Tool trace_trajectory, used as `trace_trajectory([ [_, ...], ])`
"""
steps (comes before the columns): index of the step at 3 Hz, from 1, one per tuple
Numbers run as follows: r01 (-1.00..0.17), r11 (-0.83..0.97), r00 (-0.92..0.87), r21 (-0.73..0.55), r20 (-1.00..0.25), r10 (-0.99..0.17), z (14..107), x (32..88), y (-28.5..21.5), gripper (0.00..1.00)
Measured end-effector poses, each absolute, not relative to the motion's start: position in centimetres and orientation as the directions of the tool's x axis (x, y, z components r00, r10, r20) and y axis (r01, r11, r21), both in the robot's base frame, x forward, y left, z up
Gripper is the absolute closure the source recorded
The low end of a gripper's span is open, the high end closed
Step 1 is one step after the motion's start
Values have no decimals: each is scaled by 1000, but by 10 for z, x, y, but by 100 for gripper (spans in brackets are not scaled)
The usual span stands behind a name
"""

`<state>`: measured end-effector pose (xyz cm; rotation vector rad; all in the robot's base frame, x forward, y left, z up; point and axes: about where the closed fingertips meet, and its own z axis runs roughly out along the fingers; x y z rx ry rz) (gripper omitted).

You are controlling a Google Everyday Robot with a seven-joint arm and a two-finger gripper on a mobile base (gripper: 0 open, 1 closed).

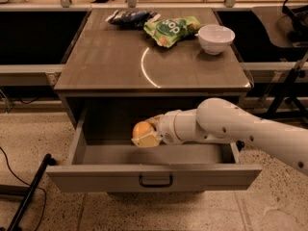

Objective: Place orange into top drawer

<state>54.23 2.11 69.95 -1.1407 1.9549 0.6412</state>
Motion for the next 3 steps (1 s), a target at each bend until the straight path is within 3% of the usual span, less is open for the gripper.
trace_trajectory([
  [3,-851,514,-379,111,-807,-453,655,567,49,13],
])
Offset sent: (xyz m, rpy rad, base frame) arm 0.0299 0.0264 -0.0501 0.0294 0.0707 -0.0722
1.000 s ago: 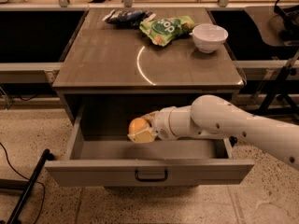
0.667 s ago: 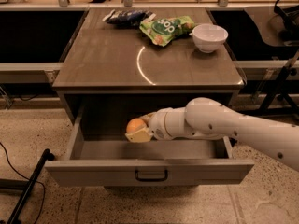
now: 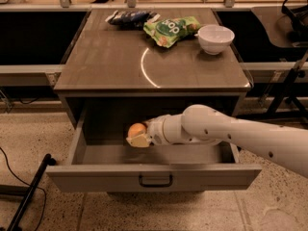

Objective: Place orange into top drawer

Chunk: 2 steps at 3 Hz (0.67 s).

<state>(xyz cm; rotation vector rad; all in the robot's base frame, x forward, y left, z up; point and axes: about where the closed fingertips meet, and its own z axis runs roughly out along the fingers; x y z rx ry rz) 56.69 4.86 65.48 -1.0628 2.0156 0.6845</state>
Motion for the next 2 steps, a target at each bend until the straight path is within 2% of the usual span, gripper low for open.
trace_trajectory([
  [1,-848,513,-391,131,-809,-439,647,570,53,0],
  [2,-847,514,-393,134,-809,-437,646,570,53,0],
])
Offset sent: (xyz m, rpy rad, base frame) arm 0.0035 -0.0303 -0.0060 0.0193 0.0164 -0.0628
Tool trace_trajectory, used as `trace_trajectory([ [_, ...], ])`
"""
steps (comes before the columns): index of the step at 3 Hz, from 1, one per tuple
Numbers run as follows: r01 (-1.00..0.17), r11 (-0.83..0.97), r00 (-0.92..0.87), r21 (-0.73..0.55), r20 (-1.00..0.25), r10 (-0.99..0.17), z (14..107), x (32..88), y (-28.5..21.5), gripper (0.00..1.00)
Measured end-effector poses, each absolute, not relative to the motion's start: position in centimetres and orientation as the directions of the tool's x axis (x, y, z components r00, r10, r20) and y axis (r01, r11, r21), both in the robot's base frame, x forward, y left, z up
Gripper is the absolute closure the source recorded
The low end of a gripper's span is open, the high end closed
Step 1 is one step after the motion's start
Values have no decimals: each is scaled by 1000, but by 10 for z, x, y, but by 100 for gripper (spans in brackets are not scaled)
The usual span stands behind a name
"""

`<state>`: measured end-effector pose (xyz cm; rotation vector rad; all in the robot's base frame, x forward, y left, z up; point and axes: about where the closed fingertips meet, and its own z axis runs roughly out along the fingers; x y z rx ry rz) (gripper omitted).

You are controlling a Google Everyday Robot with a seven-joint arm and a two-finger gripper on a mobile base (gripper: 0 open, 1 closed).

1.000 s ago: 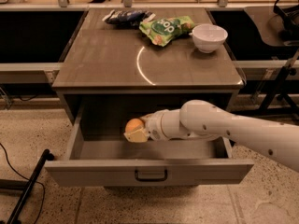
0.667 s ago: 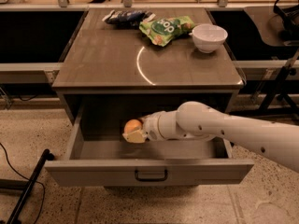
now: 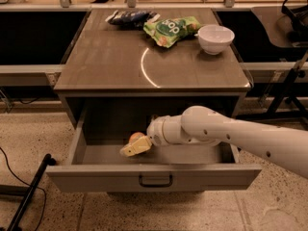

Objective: Place orange into top drawer

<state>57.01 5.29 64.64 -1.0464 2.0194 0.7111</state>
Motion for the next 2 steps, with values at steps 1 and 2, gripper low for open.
trace_trajectory([
  [1,-819,559,-414,133,-810,-414,653,568,22,0],
  [2,-779,618,-427,110,-814,-393,667,565,-17,0],
])
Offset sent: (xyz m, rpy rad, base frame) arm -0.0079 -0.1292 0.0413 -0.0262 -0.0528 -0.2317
